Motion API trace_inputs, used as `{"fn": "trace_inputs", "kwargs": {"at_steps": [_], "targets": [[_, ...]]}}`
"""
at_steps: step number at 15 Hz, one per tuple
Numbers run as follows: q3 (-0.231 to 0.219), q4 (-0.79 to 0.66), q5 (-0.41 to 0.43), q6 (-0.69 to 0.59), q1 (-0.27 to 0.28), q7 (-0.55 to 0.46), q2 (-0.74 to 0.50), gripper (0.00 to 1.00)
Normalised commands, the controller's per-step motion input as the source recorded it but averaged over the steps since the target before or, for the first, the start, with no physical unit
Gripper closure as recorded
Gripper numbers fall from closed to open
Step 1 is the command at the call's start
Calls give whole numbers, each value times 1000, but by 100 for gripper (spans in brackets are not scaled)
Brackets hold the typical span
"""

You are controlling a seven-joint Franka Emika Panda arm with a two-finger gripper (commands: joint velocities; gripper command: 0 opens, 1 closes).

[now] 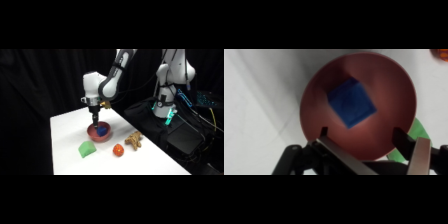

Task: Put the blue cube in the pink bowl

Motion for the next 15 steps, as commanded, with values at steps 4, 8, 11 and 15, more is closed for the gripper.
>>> {"fn": "trace_inputs", "kwargs": {"at_steps": [4, 8, 11, 15], "targets": [[13, -45, 8, -148, -23, -111, -321, 0], [-56, -32, -59, -365, 9, -50, -437, 0], [-112, 53, -157, -448, 41, 27, -385, 0], [-109, 121, -208, -384, 57, 100, -290, 0]]}}
